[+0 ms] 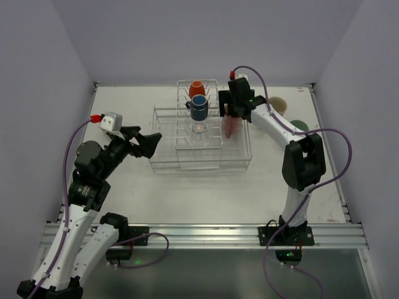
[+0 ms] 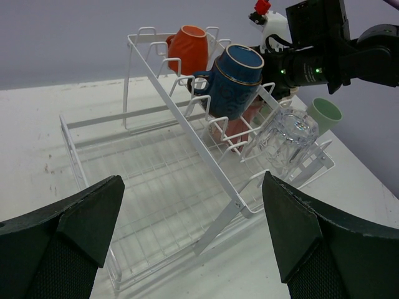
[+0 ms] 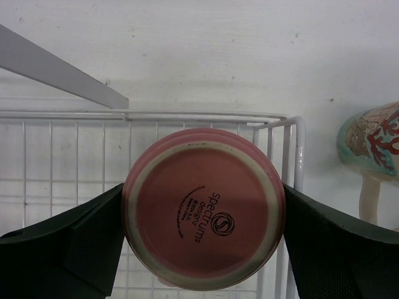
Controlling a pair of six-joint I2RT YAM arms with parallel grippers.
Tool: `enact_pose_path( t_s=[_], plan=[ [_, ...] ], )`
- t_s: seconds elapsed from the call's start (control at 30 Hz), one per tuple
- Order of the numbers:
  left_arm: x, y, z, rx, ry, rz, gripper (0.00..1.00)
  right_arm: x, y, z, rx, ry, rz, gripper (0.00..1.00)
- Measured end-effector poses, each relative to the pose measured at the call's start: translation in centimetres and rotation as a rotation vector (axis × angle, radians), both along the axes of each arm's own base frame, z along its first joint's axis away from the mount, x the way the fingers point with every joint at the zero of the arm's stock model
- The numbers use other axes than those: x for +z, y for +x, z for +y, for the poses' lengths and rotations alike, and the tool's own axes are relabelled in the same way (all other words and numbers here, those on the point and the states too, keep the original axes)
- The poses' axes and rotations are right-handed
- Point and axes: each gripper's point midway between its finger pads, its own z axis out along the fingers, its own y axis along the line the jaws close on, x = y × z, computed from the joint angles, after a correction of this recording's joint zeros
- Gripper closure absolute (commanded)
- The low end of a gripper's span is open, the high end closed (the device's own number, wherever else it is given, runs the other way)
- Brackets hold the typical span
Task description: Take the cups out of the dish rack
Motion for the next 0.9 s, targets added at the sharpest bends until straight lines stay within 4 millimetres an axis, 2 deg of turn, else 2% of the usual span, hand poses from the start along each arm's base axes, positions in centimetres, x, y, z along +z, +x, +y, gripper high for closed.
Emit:
enact_pose_path(
  t_s=[0.1,0.13,0.17,0.23,0.47,0.6,0.77,0.9],
  plan=[
    [0.0,0.0,0.0,0.000,0.000,0.001,0.00,0.0,0.1,0.0,-0.003,0.000,-0.004,0.22],
    [0.0,0.0,0.0,0.000,0.000,0.001,0.00,0.0,0.1,0.1,-0.004,0.001,-0.006,0.31],
    [0.0,0.0,0.0,0.000,0.000,0.001,0.00,0.0,0.2,0.0,-0.006,0.001,-0.009,0.36],
    [0.0,0.0,0.0,0.000,0.000,0.001,0.00,0.1,0.2,0.0,-0.008,0.005,-0.018,0.43],
    [-0.2,0.2,-0.1,-0.001,0.001,0.009,0.00,1.1,-1.9,-0.4,-0.005,0.018,-0.032,0.45],
    [-0.5,0.3,-0.3,-0.012,0.002,0.018,0.00,4.4,-3.1,-1.2,-0.018,0.042,-0.109,0.45],
    [-0.4,0.1,-1.1,-0.057,-0.018,0.032,0.00,11.2,-4.8,-2.5,-0.041,0.110,-0.282,0.46],
    [1.0,-0.8,-2.1,-0.122,-0.064,0.021,0.00,15.2,-6.6,-4.2,-0.069,0.144,-0.384,0.45]
  ],
)
